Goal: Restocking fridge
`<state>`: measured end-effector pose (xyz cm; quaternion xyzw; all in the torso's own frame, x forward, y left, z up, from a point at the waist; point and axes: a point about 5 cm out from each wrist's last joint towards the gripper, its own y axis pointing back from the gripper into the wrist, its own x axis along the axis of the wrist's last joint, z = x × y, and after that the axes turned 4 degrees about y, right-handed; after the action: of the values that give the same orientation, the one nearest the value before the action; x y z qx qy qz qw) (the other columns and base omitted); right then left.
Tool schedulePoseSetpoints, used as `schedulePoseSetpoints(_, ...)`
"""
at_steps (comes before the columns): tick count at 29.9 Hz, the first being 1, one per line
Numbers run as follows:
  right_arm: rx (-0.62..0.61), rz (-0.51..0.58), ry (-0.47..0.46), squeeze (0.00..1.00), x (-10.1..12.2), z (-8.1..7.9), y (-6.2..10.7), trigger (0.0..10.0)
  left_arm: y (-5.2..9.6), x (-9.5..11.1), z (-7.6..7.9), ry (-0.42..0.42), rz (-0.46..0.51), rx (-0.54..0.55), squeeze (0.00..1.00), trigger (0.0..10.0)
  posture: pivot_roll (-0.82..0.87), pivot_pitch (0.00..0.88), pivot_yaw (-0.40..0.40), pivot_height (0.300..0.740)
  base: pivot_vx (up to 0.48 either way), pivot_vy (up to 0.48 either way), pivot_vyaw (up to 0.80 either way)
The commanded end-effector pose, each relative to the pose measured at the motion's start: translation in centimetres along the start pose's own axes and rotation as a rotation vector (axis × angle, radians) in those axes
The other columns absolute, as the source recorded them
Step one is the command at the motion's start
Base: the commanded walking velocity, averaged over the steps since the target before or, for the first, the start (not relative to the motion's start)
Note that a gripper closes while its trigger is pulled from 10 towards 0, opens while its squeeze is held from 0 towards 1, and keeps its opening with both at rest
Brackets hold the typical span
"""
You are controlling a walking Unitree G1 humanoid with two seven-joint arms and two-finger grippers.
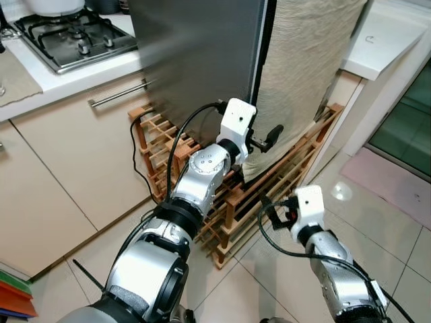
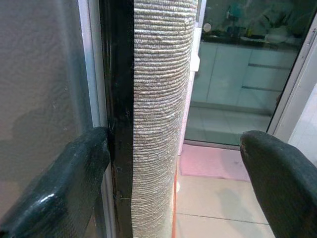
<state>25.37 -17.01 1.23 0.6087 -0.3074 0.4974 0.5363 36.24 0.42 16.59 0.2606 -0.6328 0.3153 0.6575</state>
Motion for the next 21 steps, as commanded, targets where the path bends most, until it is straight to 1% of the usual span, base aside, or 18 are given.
schedulePoseSetpoints(1, -0.020, -0.037, 0.002, 0.00, -1.2, 0.6, 0.5, 10.0, -2.0, 1.6, 6.2, 0.076, 0.093, -0.194, 0.00, 10.0, -0.10, 0.000, 0.009, 0.730, 0.000, 0.000, 0.00)
schedulePoseSetpoints(2, -0.027, -0.069, 0.004, 0.00, -2.1, 0.8, 0.8, 10.0, -2.1, 1.9, 6.3, 0.082, 0.102, -0.203, 0.00, 10.0, -0.10, 0.000, 0.010, 0.730, 0.000, 0.000, 0.00)
schedulePoseSetpoints(3, -0.027, -0.069, 0.004, 0.00, -2.1, 0.8, 0.8, 10.0, -2.1, 1.9, 6.3, 0.082, 0.102, -0.203, 0.00, 10.0, -0.10, 0.000, 0.010, 0.730, 0.000, 0.000, 0.00)
schedulePoseSetpoints(4, -0.043, -0.127, 0.000, 0.00, -3.5, 1.4, 1.3, 10.0, -2.1, 2.3, 6.6, 0.097, 0.116, -0.224, 0.00, 10.0, -0.10, 0.000, 0.011, 0.730, 0.000, 0.000, 0.00)
schedulePoseSetpoints(7, -0.068, -0.194, -0.014, 0.00, -5.1, 1.9, 1.9, 10.0, -2.2, 2.8, 6.9, 0.108, 0.127, -0.246, 0.00, 10.0, -0.10, 0.000, 0.013, 0.730, 0.000, 0.000, 0.00)
schedulePoseSetpoints(8, -0.068, -0.194, -0.014, 0.00, -5.1, 1.9, 1.9, 10.0, -2.2, 2.8, 6.9, 0.108, 0.127, -0.246, 0.00, 10.0, -0.10, 0.000, 0.013, 0.730, 0.000, 0.000, 0.00)
schedulePoseSetpoints(10, -0.085, -0.239, -0.008, 0.00, -6.1, 2.2, 2.3, 10.0, -2.2, 3.0, 7.1, 0.115, 0.134, -0.260, 0.00, 10.0, -0.10, 0.000, 0.013, 0.730, 0.000, 0.000, 0.00)
schedulePoseSetpoints(14, -0.090, -0.262, -0.013, 0.00, -6.6, 2.3, 2.4, 10.0, -2.2, 3.3, 7.6, 0.127, 0.145, -0.297, 0.00, 10.0, -0.10, 0.000, 0.016, 0.730, 0.000, 0.000, 0.00)
schedulePoseSetpoints(16, -0.089, -0.266, -0.009, 0.00, -6.8, 2.3, 2.4, 10.0, -2.0, 3.4, 8.1, 0.141, 0.150, -0.352, 0.00, 10.0, -0.10, 0.000, 0.018, 0.730, 0.000, 0.000, 0.00)
schedulePoseSetpoints(17, -0.089, -0.266, -0.009, 0.00, -6.8, 2.3, 2.4, 10.0, -2.0, 3.4, 8.1, 0.141, 0.150, -0.352, 0.00, 10.0, -0.10, 0.000, 0.018, 0.730, 0.000, 0.000, 0.00)
schedulePoseSetpoints(18, -0.088, -0.263, -0.010, 0.00, -6.7, 2.3, 2.4, 10.0, -1.9, 3.4, 8.4, 0.150, 0.150, -0.379, 0.00, 10.0, -0.10, 0.000, 0.018, 0.730, 0.000, 0.000, 0.00)
schedulePoseSetpoints(19, -0.078, -0.251, -0.005, 0.00, -6.6, 2.3, 2.2, 10.0, -1.4, 3.2, 9.0, 0.162, 0.144, -0.464, 0.00, 10.0, -0.10, 0.000, 0.018, 0.730, 0.000, 0.000, 0.00)
schedulePoseSetpoints(21, -0.071, -0.242, 0.000, 0.00, -6.5, 2.2, 2.0, 10.0, -1.1, 3.1, 9.3, 0.167, 0.135, -0.515, 0.00, 10.0, -0.09, 0.000, 0.017, 0.730, 0.000, 0.000, 0.00)
